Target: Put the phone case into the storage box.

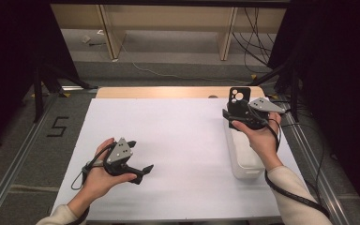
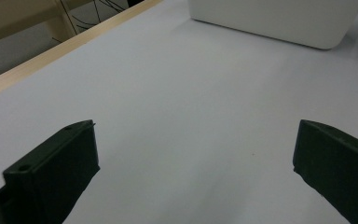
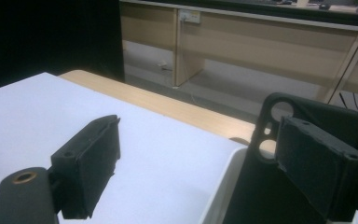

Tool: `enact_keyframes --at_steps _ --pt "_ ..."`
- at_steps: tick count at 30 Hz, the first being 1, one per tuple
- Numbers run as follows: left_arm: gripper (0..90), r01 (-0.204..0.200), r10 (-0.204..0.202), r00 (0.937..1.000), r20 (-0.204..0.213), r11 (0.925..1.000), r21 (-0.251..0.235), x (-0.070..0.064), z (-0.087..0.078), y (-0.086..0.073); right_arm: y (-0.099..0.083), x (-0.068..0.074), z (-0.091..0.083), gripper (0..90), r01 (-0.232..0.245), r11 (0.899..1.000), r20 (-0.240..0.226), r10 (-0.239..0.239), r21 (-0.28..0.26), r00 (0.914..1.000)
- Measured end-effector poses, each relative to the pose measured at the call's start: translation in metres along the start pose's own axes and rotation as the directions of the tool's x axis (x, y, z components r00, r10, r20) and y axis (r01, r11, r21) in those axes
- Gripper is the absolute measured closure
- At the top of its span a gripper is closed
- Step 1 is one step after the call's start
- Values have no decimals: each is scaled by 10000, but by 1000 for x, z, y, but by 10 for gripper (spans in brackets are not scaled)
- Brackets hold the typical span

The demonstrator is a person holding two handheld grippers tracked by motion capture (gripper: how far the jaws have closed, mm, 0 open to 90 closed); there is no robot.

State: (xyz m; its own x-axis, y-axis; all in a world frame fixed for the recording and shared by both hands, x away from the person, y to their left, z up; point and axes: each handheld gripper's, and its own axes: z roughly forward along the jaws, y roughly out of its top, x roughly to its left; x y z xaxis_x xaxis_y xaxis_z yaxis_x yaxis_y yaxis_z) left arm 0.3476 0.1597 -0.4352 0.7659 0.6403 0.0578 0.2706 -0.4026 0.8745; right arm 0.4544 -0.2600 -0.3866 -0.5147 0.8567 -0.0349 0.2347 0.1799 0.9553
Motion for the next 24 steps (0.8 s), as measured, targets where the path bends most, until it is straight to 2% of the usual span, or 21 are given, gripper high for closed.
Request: enact_keyframes --at_steps 15,24 --pt "0 29 -29 10000 -8 10000 21 0 0 0 -5 20 -18 154 237 9996 -664 -246 -148 9975" --pt "0 41 -41 10000 -1 10000 -1 0 0 -1 -13 32 -26 155 272 9996 -1033 -279 -85 9943"
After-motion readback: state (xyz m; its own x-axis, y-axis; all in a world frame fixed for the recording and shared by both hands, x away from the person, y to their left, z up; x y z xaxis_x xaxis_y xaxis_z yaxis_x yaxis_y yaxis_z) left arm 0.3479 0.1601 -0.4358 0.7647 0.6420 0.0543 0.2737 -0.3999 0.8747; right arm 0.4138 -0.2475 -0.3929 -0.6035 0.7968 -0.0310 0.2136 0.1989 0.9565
